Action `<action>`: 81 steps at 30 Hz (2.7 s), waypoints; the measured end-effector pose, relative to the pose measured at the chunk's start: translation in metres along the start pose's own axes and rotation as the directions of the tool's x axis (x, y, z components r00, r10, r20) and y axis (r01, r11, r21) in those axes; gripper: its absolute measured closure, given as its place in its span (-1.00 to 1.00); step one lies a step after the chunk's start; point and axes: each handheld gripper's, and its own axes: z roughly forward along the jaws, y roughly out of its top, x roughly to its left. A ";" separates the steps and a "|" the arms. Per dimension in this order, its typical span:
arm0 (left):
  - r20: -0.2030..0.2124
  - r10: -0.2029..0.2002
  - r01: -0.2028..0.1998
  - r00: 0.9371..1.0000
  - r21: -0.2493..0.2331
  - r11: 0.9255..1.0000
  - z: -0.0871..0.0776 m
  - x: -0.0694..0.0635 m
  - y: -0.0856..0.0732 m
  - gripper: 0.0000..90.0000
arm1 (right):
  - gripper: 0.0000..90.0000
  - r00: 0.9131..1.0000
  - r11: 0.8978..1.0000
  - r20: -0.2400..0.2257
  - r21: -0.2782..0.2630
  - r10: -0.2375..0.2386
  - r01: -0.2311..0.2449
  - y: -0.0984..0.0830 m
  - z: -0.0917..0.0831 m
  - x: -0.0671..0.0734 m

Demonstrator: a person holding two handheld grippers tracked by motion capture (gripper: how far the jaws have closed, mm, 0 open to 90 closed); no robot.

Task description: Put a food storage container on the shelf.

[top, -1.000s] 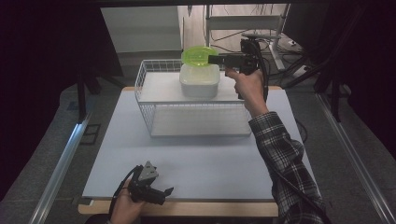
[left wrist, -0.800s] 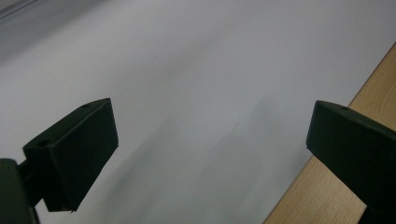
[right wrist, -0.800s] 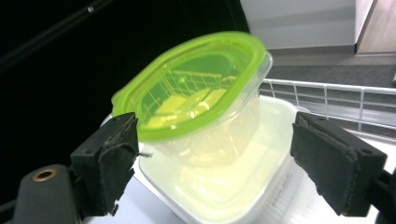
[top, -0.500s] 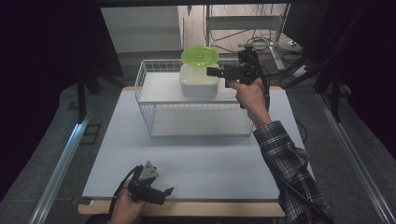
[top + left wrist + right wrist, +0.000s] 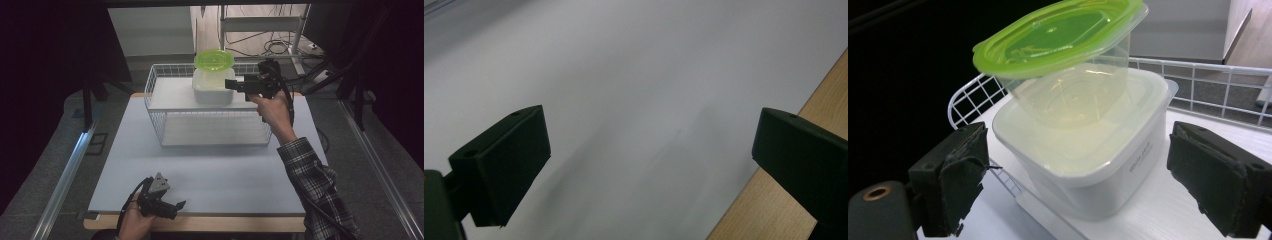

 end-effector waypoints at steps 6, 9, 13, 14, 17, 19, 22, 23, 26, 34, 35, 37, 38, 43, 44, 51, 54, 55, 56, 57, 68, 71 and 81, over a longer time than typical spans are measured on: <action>-0.002 0.000 0.000 1.000 -0.001 1.000 0.000 0.000 0.000 -0.96 | -0.79 0.998 0.998 0.021 0.009 -0.060 0.059 -0.009 -0.005 0.003; -0.002 -0.001 0.001 1.000 -0.001 1.000 0.000 0.000 0.000 -0.96 | -0.80 0.997 0.998 0.021 0.016 -0.068 0.067 -0.013 -0.006 0.003; -0.002 -0.001 0.001 1.000 0.000 1.000 0.000 0.000 0.000 -0.96 | -0.81 0.997 0.997 0.019 0.018 -0.075 0.074 -0.020 -0.010 0.002; -0.002 -0.001 0.001 1.000 0.000 1.000 0.000 0.000 0.000 -0.96 | -0.81 0.997 0.997 0.018 0.016 -0.079 0.079 -0.021 -0.011 0.002; -0.003 -0.001 0.001 1.000 0.000 1.000 0.000 0.000 0.000 -0.96 | -0.82 0.996 0.996 0.016 0.017 -0.085 0.085 -0.026 -0.013 0.002; -0.003 -0.002 0.002 1.000 0.000 1.000 0.000 0.000 0.000 -0.96 | -0.82 0.995 0.995 0.019 0.017 -0.095 0.095 -0.029 -0.015 0.002; -0.004 -0.001 0.001 1.000 0.000 1.000 0.000 0.000 0.000 -0.96 | -0.82 0.995 0.995 0.015 0.017 -0.101 0.101 -0.033 -0.017 0.002; -0.004 -0.001 0.001 1.000 0.000 1.000 0.000 0.000 0.000 -0.96 | -0.83 0.994 0.994 0.012 0.017 -0.106 0.105 -0.035 -0.018 0.002; -0.004 -0.001 0.001 1.000 0.000 1.000 0.000 0.000 0.000 -0.96 | -0.83 0.994 0.993 0.012 0.020 -0.112 0.112 -0.038 -0.019 0.003; -0.006 -0.002 0.002 1.000 -0.002 1.000 0.000 0.000 0.000 -0.96 | -0.88 0.989 0.988 0.008 0.044 -0.146 0.146 -0.054 -0.022 0.006; -0.006 -0.002 0.002 1.000 -0.002 1.000 0.000 0.000 0.000 -0.96 | -0.88 0.989 0.988 0.009 0.046 -0.150 0.149 -0.056 -0.022 0.006; -0.006 -0.002 0.002 1.000 -0.005 1.000 0.000 0.000 0.000 -0.96 | -0.89 0.987 0.986 0.010 0.048 -0.158 0.157 -0.059 -0.023 0.007; -0.006 -0.003 0.003 1.000 -0.005 1.000 0.000 0.000 0.000 -0.96 | -0.89 0.987 0.986 0.009 0.049 -0.162 0.162 -0.060 -0.023 0.007; -0.007 -0.002 0.002 1.000 -0.004 1.000 0.000 0.000 0.000 -0.96 | -0.90 0.982 0.980 0.011 0.064 -0.187 0.186 -0.069 -0.023 0.010; -0.007 -0.002 0.002 1.000 -0.004 1.000 0.000 0.000 0.000 -0.96 | -0.91 0.982 0.980 0.010 0.066 -0.189 0.188 -0.071 -0.023 0.010; -0.007 -0.001 0.001 1.000 -0.002 1.000 0.000 0.000 0.000 -0.96 | -0.91 0.981 0.978 0.003 0.075 -0.196 0.196 -0.083 -0.024 0.011; -0.007 -0.001 0.001 1.000 -0.002 1.000 0.000 0.000 0.000 -0.96 | -0.91 0.980 0.978 0.002 0.076 -0.197 0.196 -0.088 -0.026 0.011; -0.007 -0.001 0.001 1.000 -0.001 1.000 0.000 0.000 0.000 -0.96 | -0.91 0.981 0.978 0.002 0.073 -0.195 0.194 -0.089 -0.026 0.011; -0.007 -0.001 0.001 1.000 -0.001 1.000 0.000 0.000 0.000 -0.96 | -0.91 0.981 0.978 0.000 0.073 -0.196 0.195 -0.091 -0.027 0.011; -0.008 -0.001 0.001 1.000 0.000 1.000 0.000 0.000 0.000 -0.96 | -0.91 0.981 0.978 0.001 0.073 -0.195 0.194 -0.093 -0.028 0.011; -0.007 -0.001 0.001 1.000 -0.001 1.000 0.000 0.000 0.000 -0.96 | -0.94 0.978 0.975 0.016 0.091 -0.207 0.205 -0.117 -0.034 0.009; -0.007 -0.001 0.001 1.000 0.000 1.000 0.000 0.000 0.000 -0.96 | -0.95 0.978 0.974 0.018 0.097 -0.207 0.204 -0.125 -0.035 0.007; -0.004 -0.003 0.003 1.000 -0.001 1.000 0.000 -0.001 0.000 -0.96 | -0.96 0.983 0.977 0.012 0.110 -0.185 0.183 -0.156 -0.040 0.006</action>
